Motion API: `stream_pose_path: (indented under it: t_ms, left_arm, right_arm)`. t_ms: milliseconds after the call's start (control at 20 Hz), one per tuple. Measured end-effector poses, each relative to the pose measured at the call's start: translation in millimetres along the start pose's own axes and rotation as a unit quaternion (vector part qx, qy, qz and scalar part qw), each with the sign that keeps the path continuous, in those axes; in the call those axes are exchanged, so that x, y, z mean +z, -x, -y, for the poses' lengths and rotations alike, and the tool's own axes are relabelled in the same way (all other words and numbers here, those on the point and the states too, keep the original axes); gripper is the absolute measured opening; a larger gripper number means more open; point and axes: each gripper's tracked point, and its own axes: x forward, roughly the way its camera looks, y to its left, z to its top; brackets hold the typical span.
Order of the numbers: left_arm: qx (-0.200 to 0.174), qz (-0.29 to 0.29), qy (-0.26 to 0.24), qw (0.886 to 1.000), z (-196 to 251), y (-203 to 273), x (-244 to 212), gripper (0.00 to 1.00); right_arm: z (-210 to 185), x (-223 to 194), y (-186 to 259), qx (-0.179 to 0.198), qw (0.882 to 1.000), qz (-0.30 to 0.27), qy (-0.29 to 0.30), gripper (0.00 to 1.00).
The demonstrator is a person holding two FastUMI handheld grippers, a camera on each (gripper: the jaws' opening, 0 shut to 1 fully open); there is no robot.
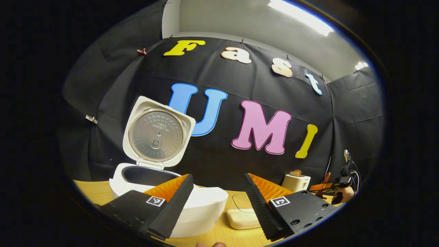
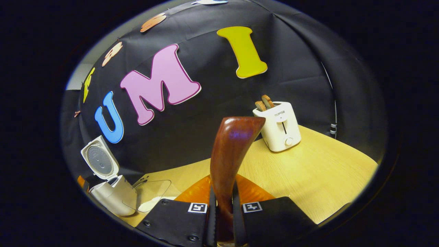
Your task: Close the left gripper, press the button to open the rice cooker; take a wooden spoon from the chopstick holder with the right hand, scoop a spoonful of rice and pour it into the rice cooker, then put the wooden spoon back into the chopstick holder.
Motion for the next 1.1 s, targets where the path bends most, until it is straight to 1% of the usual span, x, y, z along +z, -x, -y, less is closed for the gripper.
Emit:
stream_pose_path:
  t_ms: [100,200,300,400,550,650,850,950,1100]
  left_arm:
    - [-0.002,-0.003,0.0,1.0,1.3,0.5,-0.6,0.95]
    - [-0.003,-0.003,-0.001,1.0,2.1,0.6,-0.1,0.95]
    - [-0.001,-0.005,-0.001,1.0,-0.3,0.3,-1.0,0.95]
    - [0.0,-0.013,-0.001,1.0,-2.0,-0.6,-5.2,0.95]
    - [0.005,-0.031,-0.014,0.999,-6.7,1.5,-10.7,0.95]
    - [0.007,-0.028,-0.012,1.0,-7.5,1.3,-7.0,0.95]
    - [-0.003,-0.009,0.01,1.0,-8.5,7.4,7.7,0.95]
    - [0.008,-0.001,0.008,1.0,-19.3,12.6,14.7,0.95]
    - [0.03,0.01,0.007,0.999,-39.6,18.9,25.2,0.95]
  right_arm:
    - [-4.9,16.7,4.9,-0.001,1.0,0.019,0.007,0.22]
    - [-12.0,36.0,9.0,-0.005,0.999,0.04,0.027,0.22]
    - [-26.3,54.3,11.9,-0.002,0.997,0.058,0.043,0.23]
    - [-48.2,66.3,12.6,0.011,0.996,0.068,0.049,0.22]
    - [-91.8,73.4,10.6,0.043,0.995,0.077,0.055,0.23]
    - [-124.9,69.8,4.6,0.065,0.993,0.077,0.063,0.23]
    - [-190.2,42.9,-13.2,0.107,0.989,0.058,0.09,0.22]
    - [-213.7,28.3,-26.7,0.115,0.985,0.054,0.119,0.22]
    - [-240.4,-8.2,-45.6,0.122,0.981,0.027,0.151,0.22]
